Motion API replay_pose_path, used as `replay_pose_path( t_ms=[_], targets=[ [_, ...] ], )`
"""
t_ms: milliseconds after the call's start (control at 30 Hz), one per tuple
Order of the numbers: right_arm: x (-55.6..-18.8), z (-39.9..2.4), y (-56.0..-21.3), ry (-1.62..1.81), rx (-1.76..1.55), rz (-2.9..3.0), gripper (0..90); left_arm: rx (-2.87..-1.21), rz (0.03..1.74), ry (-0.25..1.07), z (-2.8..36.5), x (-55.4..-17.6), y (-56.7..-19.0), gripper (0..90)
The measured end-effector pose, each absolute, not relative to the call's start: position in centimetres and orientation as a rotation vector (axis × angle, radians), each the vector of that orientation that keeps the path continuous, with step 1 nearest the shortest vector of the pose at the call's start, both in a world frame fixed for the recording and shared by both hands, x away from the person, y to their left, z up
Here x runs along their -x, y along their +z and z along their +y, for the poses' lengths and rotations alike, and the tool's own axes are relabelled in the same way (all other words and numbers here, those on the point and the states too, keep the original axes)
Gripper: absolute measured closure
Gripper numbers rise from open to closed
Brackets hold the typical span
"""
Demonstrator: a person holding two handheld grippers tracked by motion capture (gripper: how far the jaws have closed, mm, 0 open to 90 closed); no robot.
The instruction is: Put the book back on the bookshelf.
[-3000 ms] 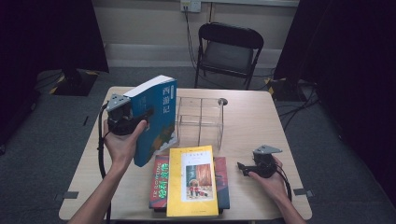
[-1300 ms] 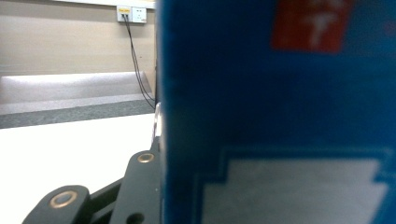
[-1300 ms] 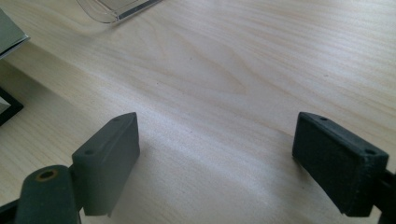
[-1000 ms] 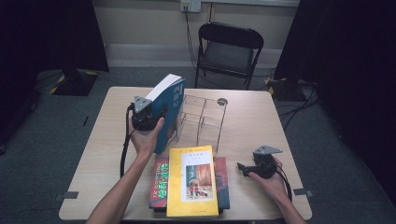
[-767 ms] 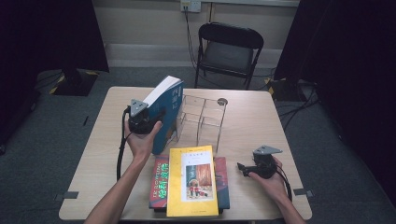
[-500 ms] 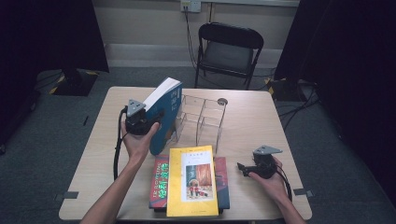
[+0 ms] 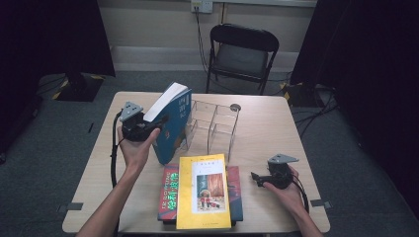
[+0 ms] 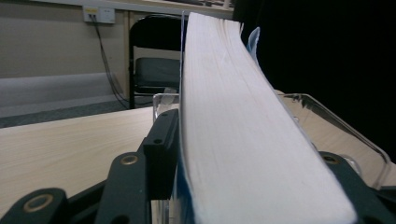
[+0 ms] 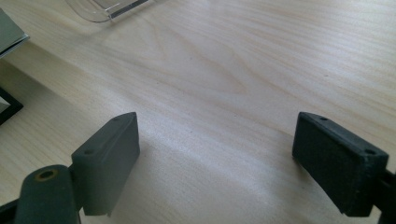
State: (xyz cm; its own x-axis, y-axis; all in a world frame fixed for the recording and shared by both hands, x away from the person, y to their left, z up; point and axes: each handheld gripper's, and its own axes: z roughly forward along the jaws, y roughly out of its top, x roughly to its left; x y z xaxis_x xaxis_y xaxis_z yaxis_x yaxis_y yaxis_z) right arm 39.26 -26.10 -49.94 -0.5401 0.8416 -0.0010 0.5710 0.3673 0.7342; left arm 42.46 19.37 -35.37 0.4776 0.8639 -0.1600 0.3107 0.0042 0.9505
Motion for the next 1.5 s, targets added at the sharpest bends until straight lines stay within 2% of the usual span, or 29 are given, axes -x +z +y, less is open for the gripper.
replay_pose_path(
  t_ms=[200,300,433,633,933,1067,1500],
  targets=[
    [-39.3,-26.1,-49.9,0.986,-1.233,2.257,14.7,-1.557,1.042,0.533,20.2,-42.2,-34.5,51.5],
    [-39.3,-26.1,-49.9,0.986,-1.233,2.257,14.7,-1.554,1.035,0.543,20.3,-42.1,-34.2,51.2],
    [-39.3,-26.1,-49.9,0.986,-1.233,2.257,14.7,-1.610,1.045,0.558,20.3,-42.2,-33.1,50.7],
    [-39.3,-26.1,-49.9,0.987,-1.233,2.257,14.7,-1.695,1.092,0.492,20.5,-42.9,-31.9,47.3],
    [-39.3,-26.1,-49.9,0.986,-1.232,2.257,14.7,-1.791,1.151,0.463,20.1,-43.7,-30.3,47.6],
    [-39.3,-26.1,-49.9,0.987,-1.233,2.257,14.7,-1.834,1.129,0.445,20.1,-44.4,-29.6,46.0],
    [-39.3,-26.1,-49.9,0.988,-1.229,2.259,14.7,-1.945,1.261,0.407,18.4,-46.8,-28.0,44.3]
  ],
)
